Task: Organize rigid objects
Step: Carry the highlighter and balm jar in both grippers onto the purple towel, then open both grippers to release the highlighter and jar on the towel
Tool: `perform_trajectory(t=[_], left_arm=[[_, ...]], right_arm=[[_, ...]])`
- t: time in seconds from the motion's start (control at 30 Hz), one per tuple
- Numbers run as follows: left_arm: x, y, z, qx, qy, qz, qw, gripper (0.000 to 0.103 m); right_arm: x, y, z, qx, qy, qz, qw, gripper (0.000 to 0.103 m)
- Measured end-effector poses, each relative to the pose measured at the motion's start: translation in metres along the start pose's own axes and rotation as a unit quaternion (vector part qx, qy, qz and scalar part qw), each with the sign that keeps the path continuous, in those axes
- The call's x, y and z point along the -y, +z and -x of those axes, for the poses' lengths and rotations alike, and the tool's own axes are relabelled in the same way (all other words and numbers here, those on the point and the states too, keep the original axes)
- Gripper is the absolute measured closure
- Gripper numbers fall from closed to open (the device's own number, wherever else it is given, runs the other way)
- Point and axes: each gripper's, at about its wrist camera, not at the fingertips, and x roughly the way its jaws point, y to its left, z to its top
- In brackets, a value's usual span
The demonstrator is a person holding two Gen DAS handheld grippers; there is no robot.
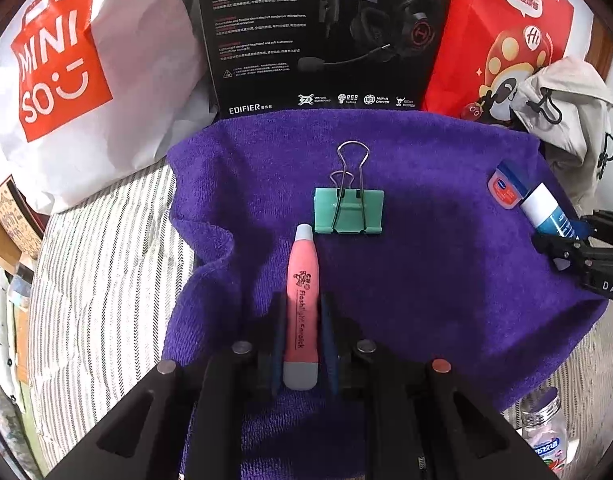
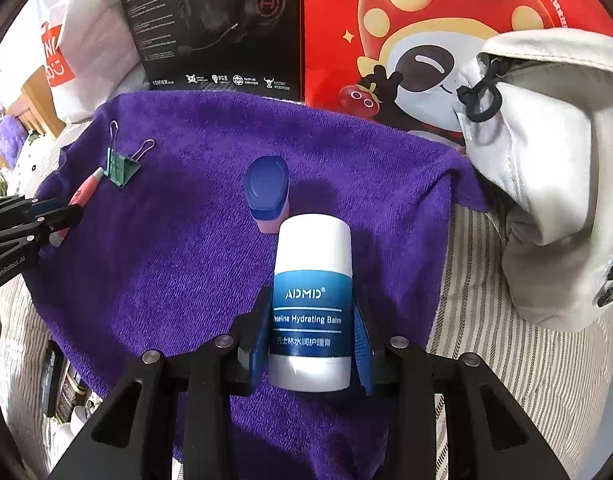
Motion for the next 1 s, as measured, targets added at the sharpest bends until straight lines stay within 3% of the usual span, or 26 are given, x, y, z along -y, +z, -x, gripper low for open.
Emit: perform_trajectory(t=[0.23, 0.3, 0.33, 0.4, 0.63, 0.77, 1.0], left_arm=[[0.0, -0.005, 0.011, 0.005, -0.002, -0.003, 1.0, 0.069], [0.0, -0.008, 0.02, 0.016, -0.004, -0.001, 0.9999, 0.057], [0.0, -0.009, 0.024, 0.021, -0.005, -0.001, 0.9998, 0.052], [0.002, -0.01, 0.035, 0.031, -0.007, -0.002, 0.9995, 0.029], [0.016, -0.024, 0.067, 0.043, -0.006, -0.016, 0.9989, 0.02], [0.021, -0.034, 0.079, 0.052, -0.008, -0.016, 0.9985, 0.007], [0.02, -0.052, 0.095, 0.057, -0.02, 0.017, 0.998, 0.002]], right_arm=[[0.002, -0.006, 0.013, 0.001, -0.006, -0.01, 1.0, 0.06], [0.001, -0.011, 0.024, 0.009, -0.014, -0.012, 1.0, 0.058], [0.001, -0.013, 0.03, 0.015, -0.019, -0.013, 1.0, 0.052], [0.0, -0.016, 0.043, 0.028, -0.022, -0.02, 0.999, 0.044], [-0.004, -0.032, 0.082, 0.055, -0.012, -0.042, 0.998, 0.024], [-0.009, -0.047, 0.094, 0.052, -0.015, -0.053, 0.997, 0.014], [-0.013, -0.079, 0.102, 0.051, -0.032, -0.071, 0.996, 0.0]])
